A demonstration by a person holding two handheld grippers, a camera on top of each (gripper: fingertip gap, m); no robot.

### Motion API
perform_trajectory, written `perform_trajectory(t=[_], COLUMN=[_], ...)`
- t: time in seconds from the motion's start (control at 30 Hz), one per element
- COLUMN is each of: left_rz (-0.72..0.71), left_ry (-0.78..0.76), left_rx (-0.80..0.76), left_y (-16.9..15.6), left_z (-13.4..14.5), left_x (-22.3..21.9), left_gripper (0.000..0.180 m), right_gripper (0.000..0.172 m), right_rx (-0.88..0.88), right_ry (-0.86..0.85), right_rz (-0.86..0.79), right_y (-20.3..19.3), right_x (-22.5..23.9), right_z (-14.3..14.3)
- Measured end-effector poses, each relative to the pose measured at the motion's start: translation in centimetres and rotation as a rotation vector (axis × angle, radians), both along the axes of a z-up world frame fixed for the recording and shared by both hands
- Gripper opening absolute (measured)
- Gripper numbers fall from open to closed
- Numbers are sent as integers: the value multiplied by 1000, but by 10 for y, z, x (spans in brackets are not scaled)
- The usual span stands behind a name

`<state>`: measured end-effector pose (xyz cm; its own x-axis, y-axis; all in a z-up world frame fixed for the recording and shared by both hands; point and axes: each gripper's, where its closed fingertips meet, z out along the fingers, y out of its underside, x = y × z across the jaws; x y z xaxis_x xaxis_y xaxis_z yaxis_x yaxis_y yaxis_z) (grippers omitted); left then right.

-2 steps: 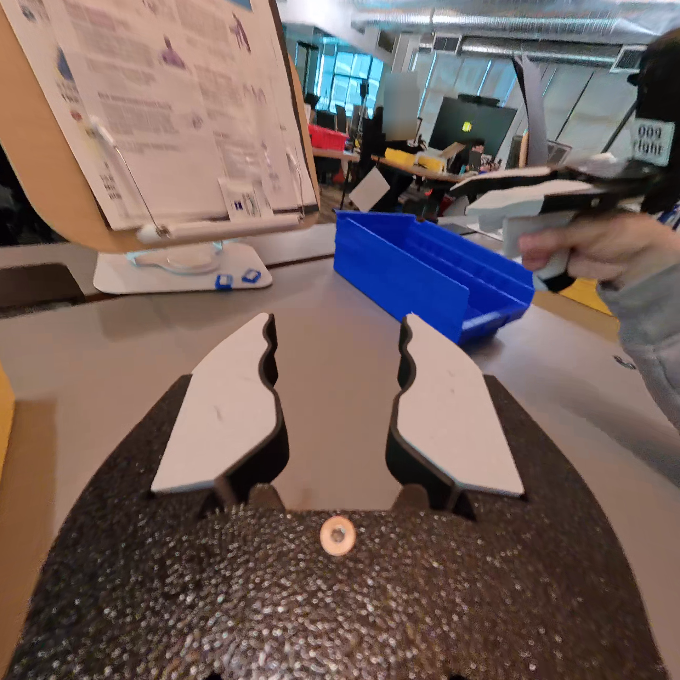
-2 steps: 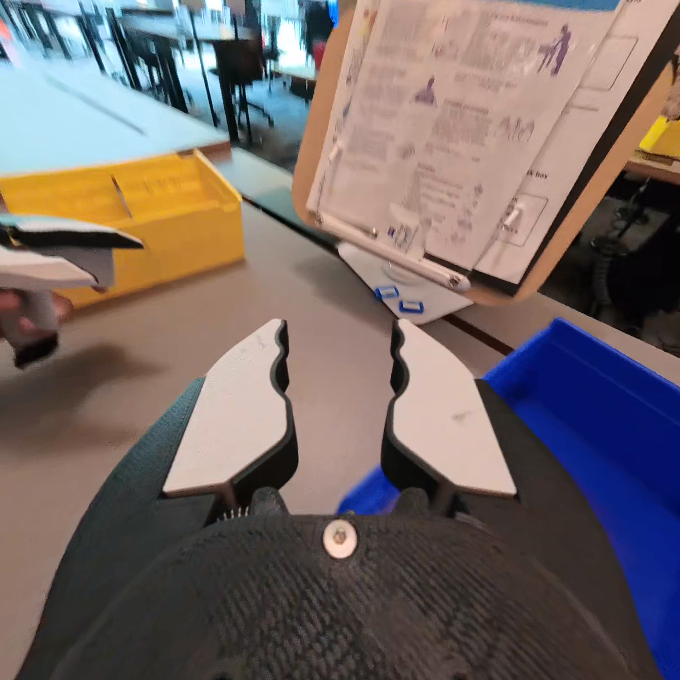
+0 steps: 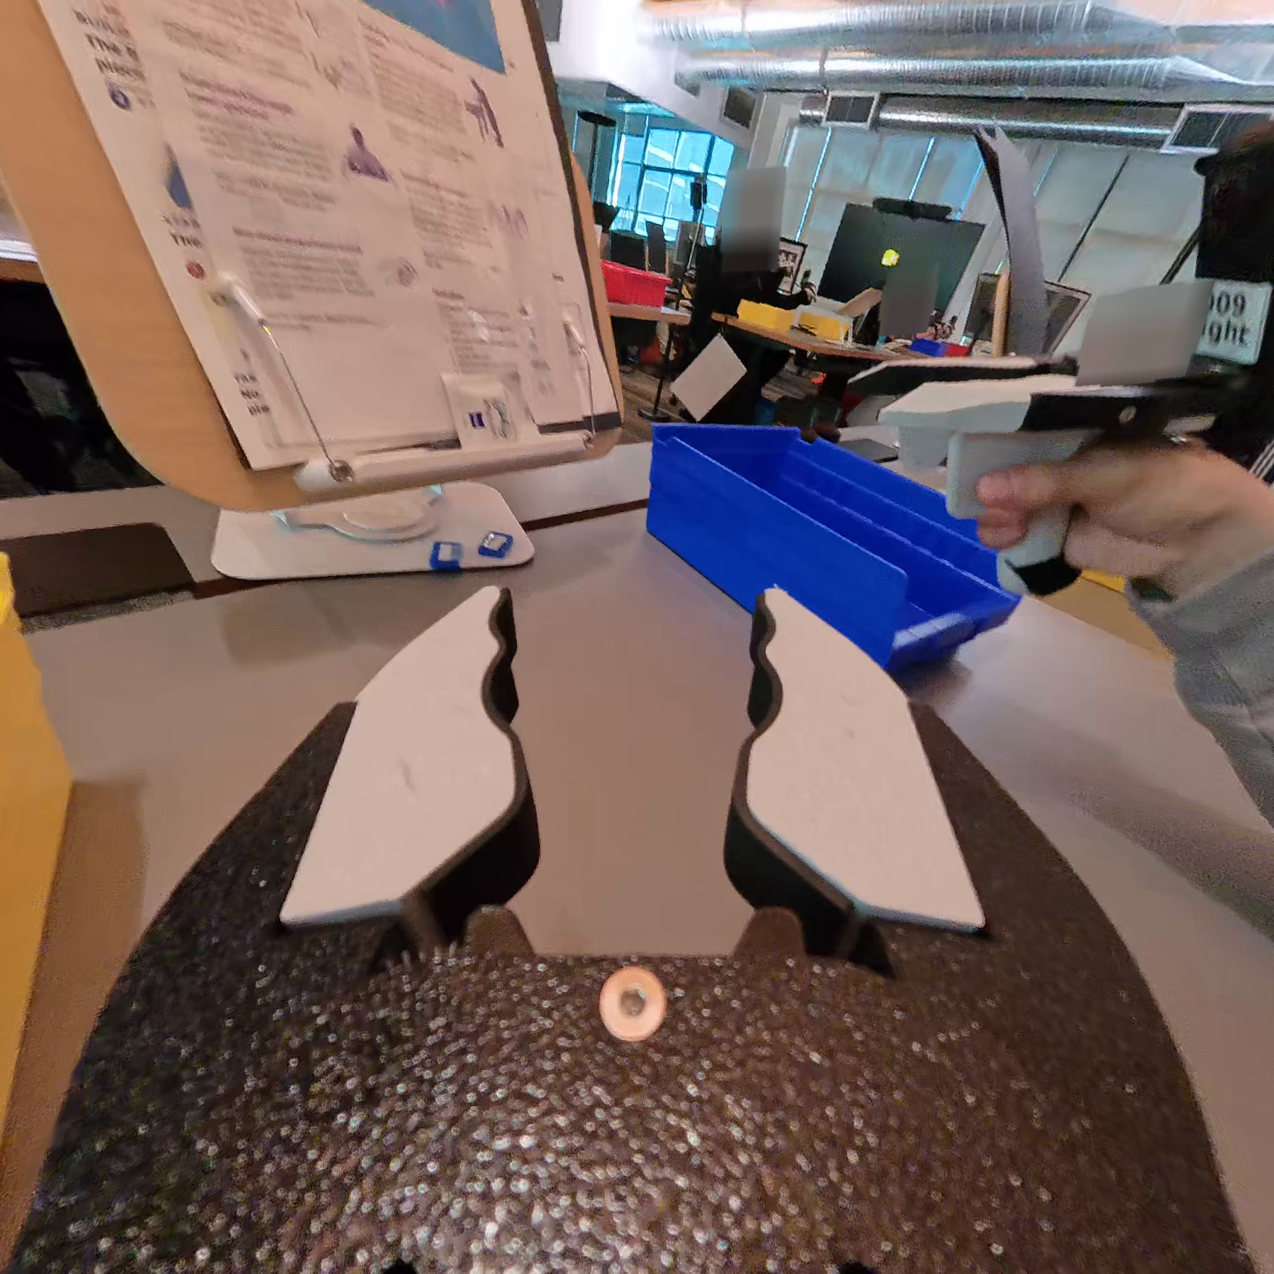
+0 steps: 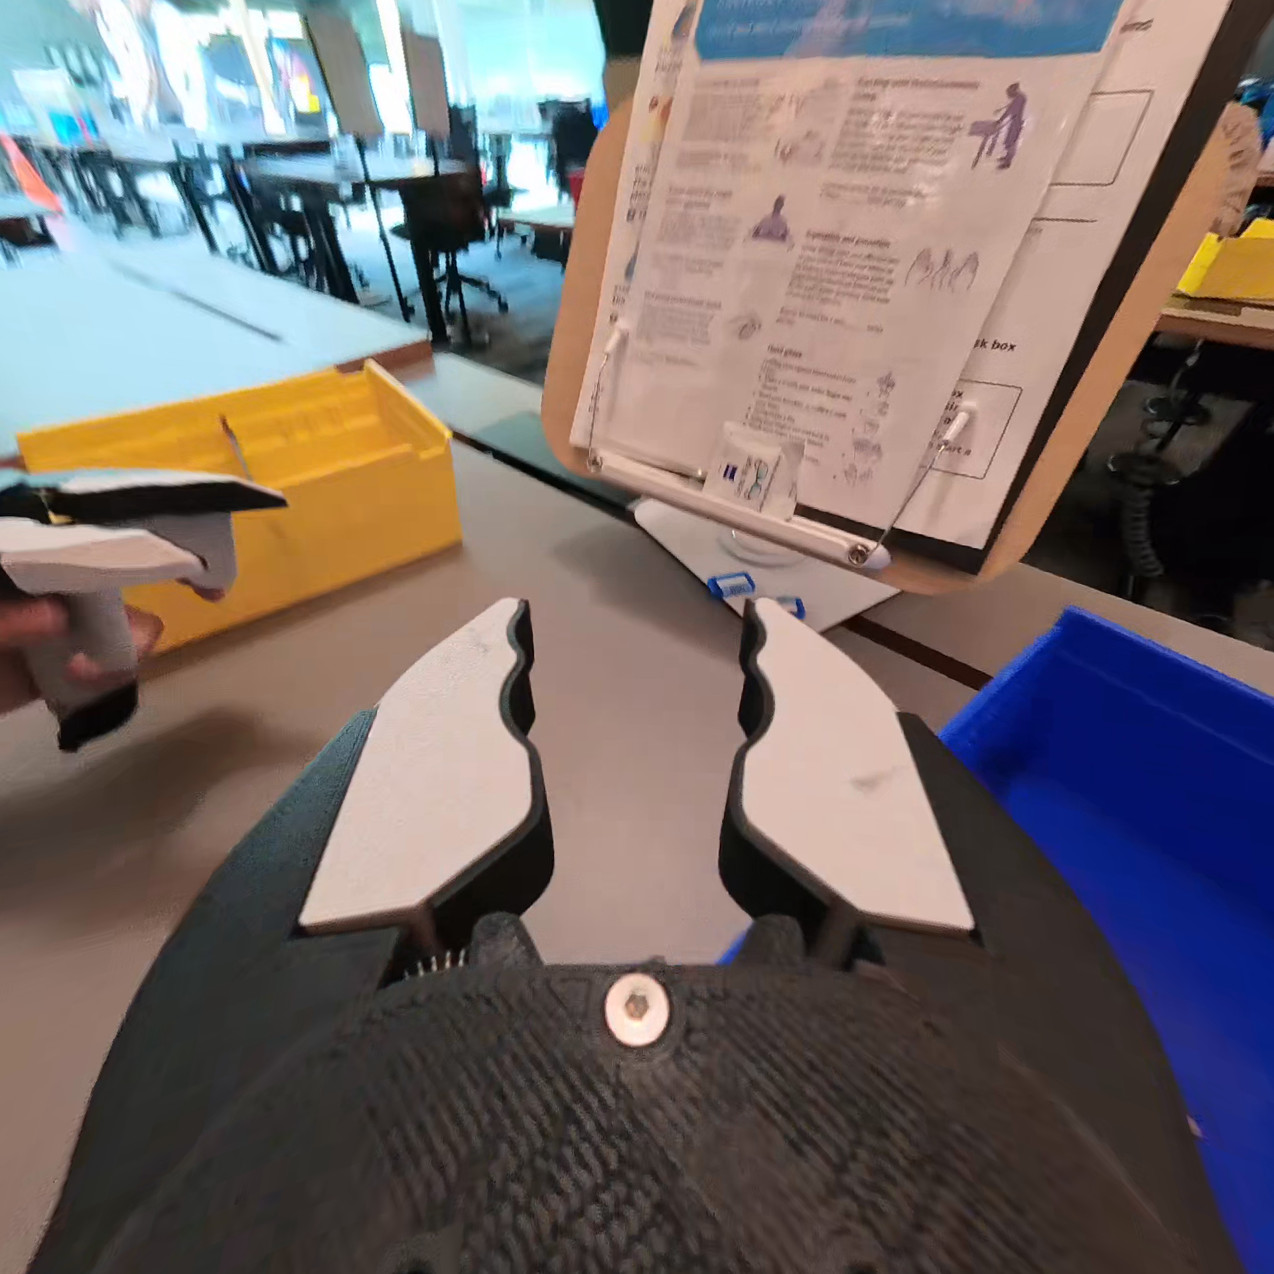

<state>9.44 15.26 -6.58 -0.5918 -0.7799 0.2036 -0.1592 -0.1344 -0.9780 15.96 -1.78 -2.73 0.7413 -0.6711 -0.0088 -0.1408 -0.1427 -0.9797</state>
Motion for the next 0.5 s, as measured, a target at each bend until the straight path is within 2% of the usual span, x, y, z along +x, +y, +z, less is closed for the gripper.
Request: perform_trajectory(t=[0.07, 0.17, 0.27, 0.4, 0.43, 0.5], left_rz=[-11, 26, 197, 507, 575, 649], left_ry=[18, 73, 95, 65, 83, 140], left_rx=[4, 94, 250, 389, 432, 493], left_y=[1, 11, 47, 119, 137, 163], left_z=[2, -11, -20, -10, -13, -26], left_x=[7, 8, -4, -31, -38, -51], left_gripper=[64, 63, 62, 55, 55, 60], right_gripper=[58, 60, 68, 81, 82, 84], right_rx=[42, -86, -249, -442, -456, -410], right_ry=[-13, -30, -93, -7, 24, 108], right_rz=[-9, -121, -325, -675, -755, -817], right_y=[9, -7, -71, -202, -233, -272], right_x=[4, 9, 8, 7, 4, -6], right_z=[-4, -25, -30, -48, -53, -68])
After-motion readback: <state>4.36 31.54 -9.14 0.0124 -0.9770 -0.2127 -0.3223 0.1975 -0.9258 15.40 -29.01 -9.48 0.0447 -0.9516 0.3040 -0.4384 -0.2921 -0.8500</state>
